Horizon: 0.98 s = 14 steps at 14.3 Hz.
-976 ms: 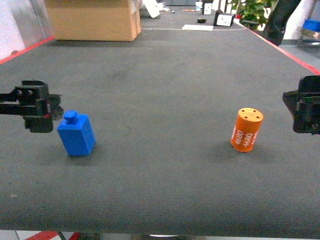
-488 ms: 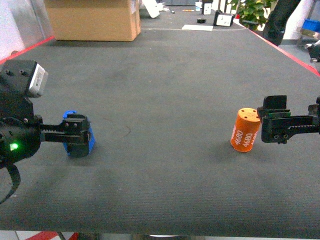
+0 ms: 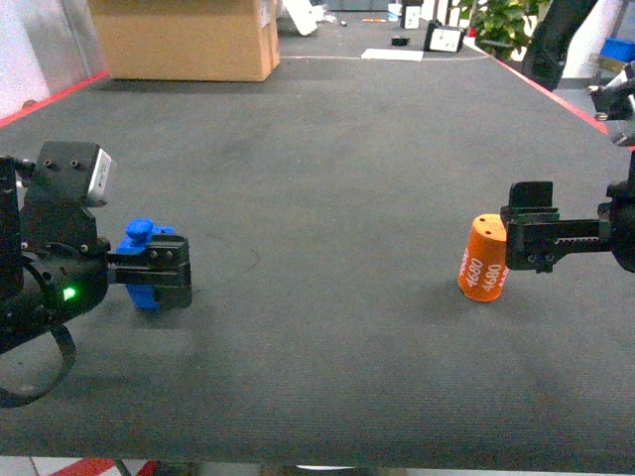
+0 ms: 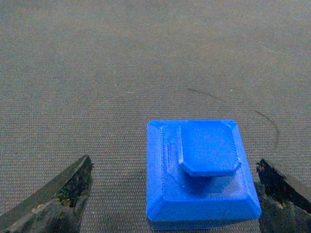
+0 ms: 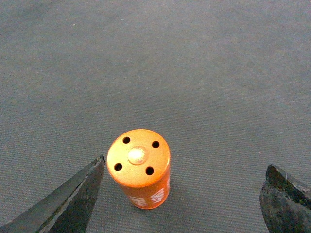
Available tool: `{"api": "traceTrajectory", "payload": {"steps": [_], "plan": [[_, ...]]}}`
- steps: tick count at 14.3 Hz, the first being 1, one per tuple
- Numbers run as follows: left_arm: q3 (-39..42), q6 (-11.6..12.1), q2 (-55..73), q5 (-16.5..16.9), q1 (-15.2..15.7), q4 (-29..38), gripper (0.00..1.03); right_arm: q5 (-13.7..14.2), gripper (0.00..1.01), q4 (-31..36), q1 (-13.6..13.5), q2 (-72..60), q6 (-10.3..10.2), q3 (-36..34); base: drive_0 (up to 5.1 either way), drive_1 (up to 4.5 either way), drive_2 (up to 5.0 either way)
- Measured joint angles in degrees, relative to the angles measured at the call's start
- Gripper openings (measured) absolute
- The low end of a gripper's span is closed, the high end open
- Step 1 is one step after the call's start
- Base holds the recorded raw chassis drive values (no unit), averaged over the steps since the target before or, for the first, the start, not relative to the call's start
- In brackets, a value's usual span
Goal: Sort blue parts and orange caps into right shelf containers
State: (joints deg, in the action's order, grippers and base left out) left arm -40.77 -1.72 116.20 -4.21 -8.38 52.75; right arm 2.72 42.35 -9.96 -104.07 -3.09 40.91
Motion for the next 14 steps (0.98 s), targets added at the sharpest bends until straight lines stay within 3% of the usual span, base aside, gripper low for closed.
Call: {"api": "traceTrajectory", "payload": {"steps": [7,14], "plan": [[-3.96,-1.33,4.00,-0.24,0.35,-1.22,0.98,0.46,0.98,-1.62,-2.05,-8.76,-0.61,7.13,0.0,0.00,0.0],[-6.86,-2.40,7.39,-2.78,0.66,-0.42,0.98,0.31,0.98,-5.44,-2.73,-14.84,-4.70,11.89,0.0,0.00,0.0]]}}
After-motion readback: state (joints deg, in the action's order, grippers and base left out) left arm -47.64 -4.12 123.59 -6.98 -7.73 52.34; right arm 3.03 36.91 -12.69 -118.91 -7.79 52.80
